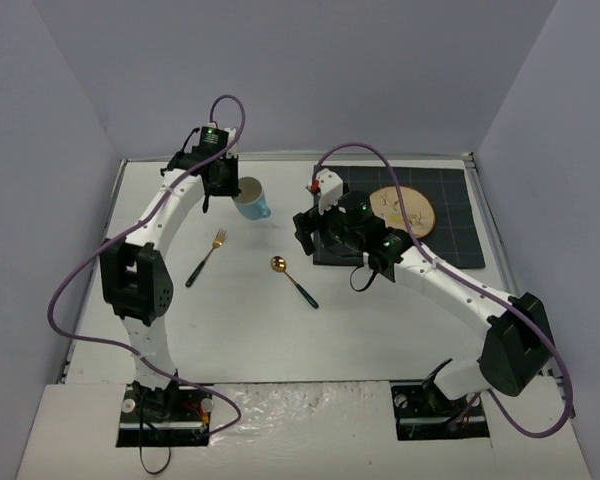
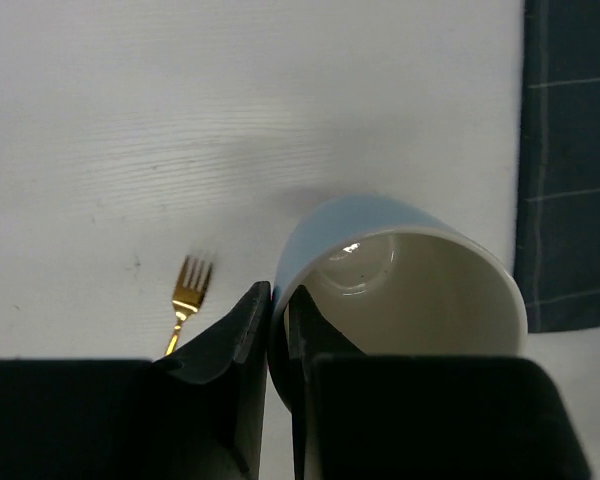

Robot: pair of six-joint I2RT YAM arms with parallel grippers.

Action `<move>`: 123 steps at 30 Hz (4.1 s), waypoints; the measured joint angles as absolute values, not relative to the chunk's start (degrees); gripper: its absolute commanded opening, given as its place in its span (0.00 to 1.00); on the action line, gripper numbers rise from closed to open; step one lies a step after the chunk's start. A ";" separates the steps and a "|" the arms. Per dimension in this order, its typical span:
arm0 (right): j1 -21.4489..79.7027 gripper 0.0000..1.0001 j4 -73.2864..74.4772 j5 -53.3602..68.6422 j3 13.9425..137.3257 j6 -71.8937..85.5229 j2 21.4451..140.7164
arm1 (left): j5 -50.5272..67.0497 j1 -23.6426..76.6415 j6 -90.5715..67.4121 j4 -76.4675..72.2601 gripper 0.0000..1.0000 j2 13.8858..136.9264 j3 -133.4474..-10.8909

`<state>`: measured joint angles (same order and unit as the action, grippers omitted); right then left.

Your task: Set the dinner table for one person

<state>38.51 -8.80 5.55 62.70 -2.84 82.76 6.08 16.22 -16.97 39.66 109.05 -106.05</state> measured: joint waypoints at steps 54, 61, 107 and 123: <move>42.37 0.00 -12.60 7.59 68.83 -7.74 95.99 | 1.04 25.70 -20.81 45.75 0.47 103.57 -105.56; 41.90 0.00 -12.38 6.72 63.14 -8.17 94.54 | 0.37 25.82 -21.41 45.14 0.69 101.48 -105.56; -15.21 0.00 -28.25 15.53 72.76 -9.25 111.95 | -5.83 6.38 -17.21 32.02 0.97 79.28 -73.42; -17.65 0.00 -29.75 17.04 81.66 -9.08 120.84 | -4.75 5.50 -17.19 30.53 0.97 80.33 -73.28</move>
<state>-17.65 -29.75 17.04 81.66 -9.08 120.84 -4.75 5.50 -17.19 30.53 80.33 -73.28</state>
